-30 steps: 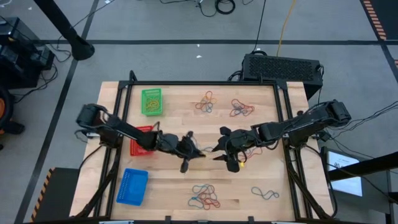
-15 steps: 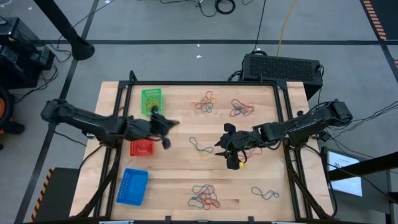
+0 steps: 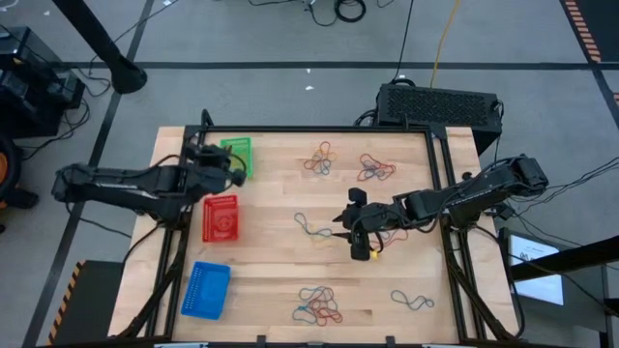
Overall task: Sort rubber bands into baskets
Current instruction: Put the yellow rubber band into the green bin
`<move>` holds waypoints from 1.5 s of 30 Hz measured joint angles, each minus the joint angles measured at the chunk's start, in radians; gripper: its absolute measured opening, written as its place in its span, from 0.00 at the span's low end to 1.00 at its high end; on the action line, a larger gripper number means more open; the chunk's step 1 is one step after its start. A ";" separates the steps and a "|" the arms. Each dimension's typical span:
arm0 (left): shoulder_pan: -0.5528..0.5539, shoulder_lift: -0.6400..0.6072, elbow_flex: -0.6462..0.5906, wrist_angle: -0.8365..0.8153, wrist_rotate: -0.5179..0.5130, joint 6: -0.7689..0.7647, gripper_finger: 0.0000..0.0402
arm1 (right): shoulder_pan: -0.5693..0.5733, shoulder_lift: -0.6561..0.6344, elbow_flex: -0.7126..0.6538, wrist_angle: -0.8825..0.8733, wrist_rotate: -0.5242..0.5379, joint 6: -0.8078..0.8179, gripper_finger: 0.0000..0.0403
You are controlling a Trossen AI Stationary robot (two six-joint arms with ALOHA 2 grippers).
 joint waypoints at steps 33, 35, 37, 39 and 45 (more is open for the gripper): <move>0.541 0.332 -0.001 0.102 0.346 0.195 0.17 | 0.000 0.000 0.000 0.013 0.000 -0.100 0.42; 0.541 0.330 -0.001 0.096 0.348 0.206 0.22 | 0.000 0.000 0.000 0.013 0.000 -0.098 0.42; 0.541 0.324 -0.001 0.084 0.361 0.206 0.26 | 0.000 0.000 0.000 0.013 0.000 -0.098 0.42; 0.541 0.318 0.007 0.058 0.389 0.207 0.30 | 0.000 0.000 0.000 0.011 0.000 -0.090 0.42; 0.533 0.272 0.062 -0.035 0.542 0.206 0.35 | 0.000 0.000 -0.001 -0.018 0.000 -0.060 0.42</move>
